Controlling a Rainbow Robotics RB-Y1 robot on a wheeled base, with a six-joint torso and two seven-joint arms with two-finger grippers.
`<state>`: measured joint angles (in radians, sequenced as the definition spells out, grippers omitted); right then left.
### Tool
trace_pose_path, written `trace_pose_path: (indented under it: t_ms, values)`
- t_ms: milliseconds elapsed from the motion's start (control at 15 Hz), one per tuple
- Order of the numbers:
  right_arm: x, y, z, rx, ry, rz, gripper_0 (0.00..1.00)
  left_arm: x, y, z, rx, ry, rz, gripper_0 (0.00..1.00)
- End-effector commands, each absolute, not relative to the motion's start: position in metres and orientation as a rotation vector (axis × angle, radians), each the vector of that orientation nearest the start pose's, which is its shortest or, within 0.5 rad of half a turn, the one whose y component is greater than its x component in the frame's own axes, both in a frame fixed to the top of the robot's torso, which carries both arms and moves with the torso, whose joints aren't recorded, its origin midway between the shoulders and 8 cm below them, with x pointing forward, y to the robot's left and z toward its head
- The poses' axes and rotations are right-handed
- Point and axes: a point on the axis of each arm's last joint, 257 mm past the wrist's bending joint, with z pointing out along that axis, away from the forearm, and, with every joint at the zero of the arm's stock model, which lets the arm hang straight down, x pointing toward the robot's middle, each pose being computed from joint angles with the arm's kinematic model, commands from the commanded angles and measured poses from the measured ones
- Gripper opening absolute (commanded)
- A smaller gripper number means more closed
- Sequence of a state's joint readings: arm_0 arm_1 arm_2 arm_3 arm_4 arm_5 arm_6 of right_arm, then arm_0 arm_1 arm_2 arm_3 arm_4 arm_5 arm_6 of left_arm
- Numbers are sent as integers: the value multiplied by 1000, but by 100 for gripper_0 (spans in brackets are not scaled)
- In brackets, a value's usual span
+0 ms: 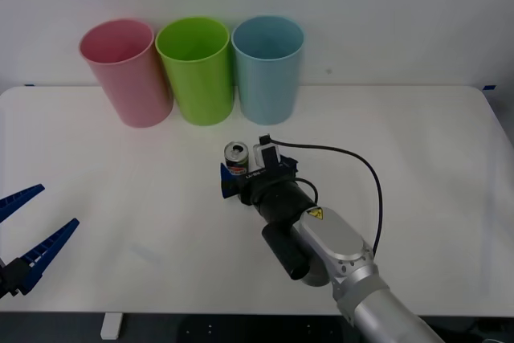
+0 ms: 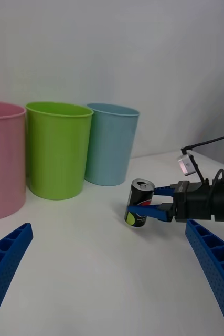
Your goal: Grasp the object on the table and drop it into the matching bin: aluminum can to the light blue bin, PET bottle to the pink bin.
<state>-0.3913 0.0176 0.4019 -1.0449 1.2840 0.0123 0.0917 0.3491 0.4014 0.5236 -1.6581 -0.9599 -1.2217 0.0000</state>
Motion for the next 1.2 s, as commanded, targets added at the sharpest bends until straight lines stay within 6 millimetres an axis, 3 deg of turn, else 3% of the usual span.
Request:
trace_pose_path:
  t_ms: [67, 333, 400, 467, 533, 1200]
  values:
    - [567, 33, -294, -379, 1734, 374, 100, 342, 330, -169, 465, 1441, -567, 100]
    - [567, 33, -294, -376, 1735, 377, 100, 342, 330, -169, 465, 1441, -567, 100]
    - [567, 33, -294, -375, 1736, 375, 95, 342, 330, -169, 465, 1441, -567, 100]
    - [567, 33, -294, -372, 1736, 377, 35, 342, 330, -169, 465, 1441, -567, 100]
    - [567, 33, -294, -372, 1736, 380, 0, 342, 330, -169, 465, 1441, -567, 100]
    - [566, 38, -288, -377, 1724, 408, 0, 342, 330, -169, 465, 1441, -567, 100]
